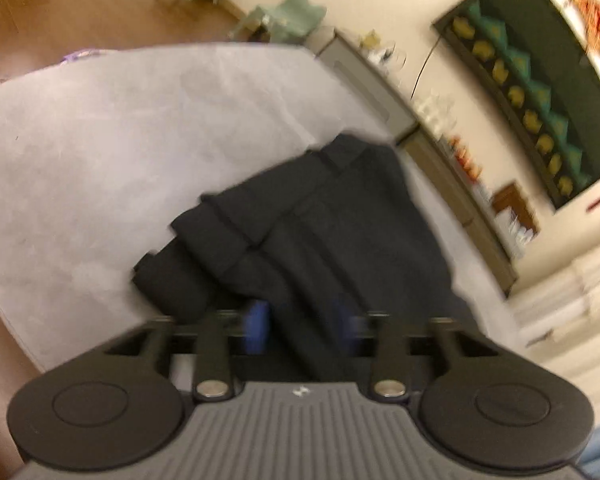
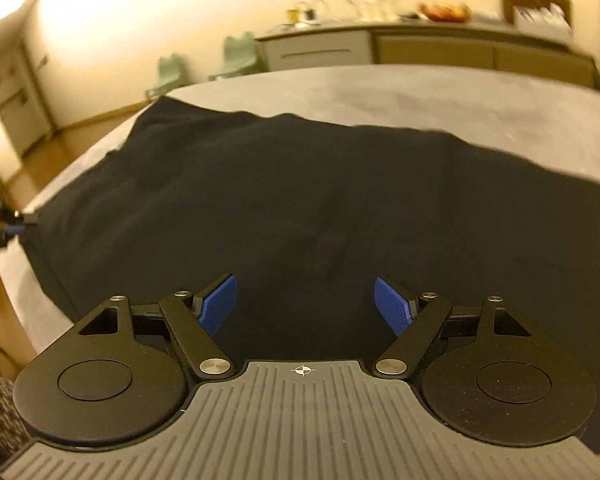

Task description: Fold clothes

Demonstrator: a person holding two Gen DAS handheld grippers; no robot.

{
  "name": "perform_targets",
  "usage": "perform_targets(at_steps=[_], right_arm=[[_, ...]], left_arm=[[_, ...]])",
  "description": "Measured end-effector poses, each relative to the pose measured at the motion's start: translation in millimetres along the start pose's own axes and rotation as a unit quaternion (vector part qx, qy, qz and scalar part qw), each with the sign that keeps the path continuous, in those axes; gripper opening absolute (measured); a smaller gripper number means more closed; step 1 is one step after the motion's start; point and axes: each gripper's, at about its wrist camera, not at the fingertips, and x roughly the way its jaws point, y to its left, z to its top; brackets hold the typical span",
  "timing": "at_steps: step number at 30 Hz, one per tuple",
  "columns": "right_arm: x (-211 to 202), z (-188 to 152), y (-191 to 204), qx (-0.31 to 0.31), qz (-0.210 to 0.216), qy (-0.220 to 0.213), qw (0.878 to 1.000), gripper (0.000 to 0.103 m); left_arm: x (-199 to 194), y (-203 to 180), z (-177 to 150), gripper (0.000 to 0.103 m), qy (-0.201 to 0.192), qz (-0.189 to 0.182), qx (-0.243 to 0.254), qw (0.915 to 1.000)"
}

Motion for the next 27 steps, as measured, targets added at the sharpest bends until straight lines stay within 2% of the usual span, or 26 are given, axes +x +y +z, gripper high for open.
perform_targets(at_steps=[2, 4, 5, 6, 7, 10, 12, 13, 15, 21, 25, 26, 27], right_arm=[[-12, 0, -14, 0.025, -0.003, -0.011, 1.000, 0.079], [-22, -1, -28, 0.049, -0.007, -0.018, 0.999, 0.080], [-24, -4, -35, 0.060, -0.012, -0.017, 0.998, 0.080], [-27, -6, -42, 0.070, -0.017, -0.016, 0.997, 0.080], [-29, -9, -48, 0.080, -0.022, -0.013, 0.996, 0.080], [-33, -21, -63, 0.095, -0.041, -0.002, 0.995, 0.080], [-36, -25, -69, 0.092, -0.052, -0.005, 0.994, 0.080], [-38, -26, -71, 0.090, -0.057, -0.007, 0.994, 0.080], [-37, -26, -70, 0.085, -0.061, -0.008, 0.994, 0.082], [-41, -29, -61, 0.064, -0.073, -0.005, 0.995, 0.083], [-69, -31, -88, 0.129, -0.075, -0.045, 0.988, 0.083], [-80, -33, -99, 0.152, -0.079, -0.058, 0.984, 0.083], [-93, -37, -113, 0.178, -0.089, -0.072, 0.977, 0.083]], left_arm=[[3, -10, 1, 0.070, -0.004, -0.005, 0.008, 0.9999], [11, -18, 0, 0.061, 0.000, -0.005, 0.023, 0.9997], [16, -24, -2, 0.014, 0.008, -0.003, 0.038, 0.9992], [12, -29, -6, 0.001, 0.008, 0.002, 0.057, 0.9984], [8, -35, -9, 0.001, 0.006, 0.006, 0.074, 0.9972], [-49, -37, -29, 0.001, -0.069, -0.053, 0.069, 0.9939], [-43, -8, -41, 0.001, -0.036, -0.020, 0.009, 0.9991], [-34, -1, -45, 0.001, -0.016, 0.003, 0.005, 0.9999], [-24, 4, -49, 0.002, -0.004, 0.041, 0.013, 0.9991], [-23, 6, -47, 0.004, -0.002, 0.076, -0.010, 0.9971], [-34, 3, -45, 0.011, -0.008, 0.083, -0.020, 0.9963], [-40, 2, -45, 0.023, -0.019, 0.086, -0.023, 0.9958], [-47, 0, -46, 0.044, -0.030, 0.089, -0.026, 0.9952]])
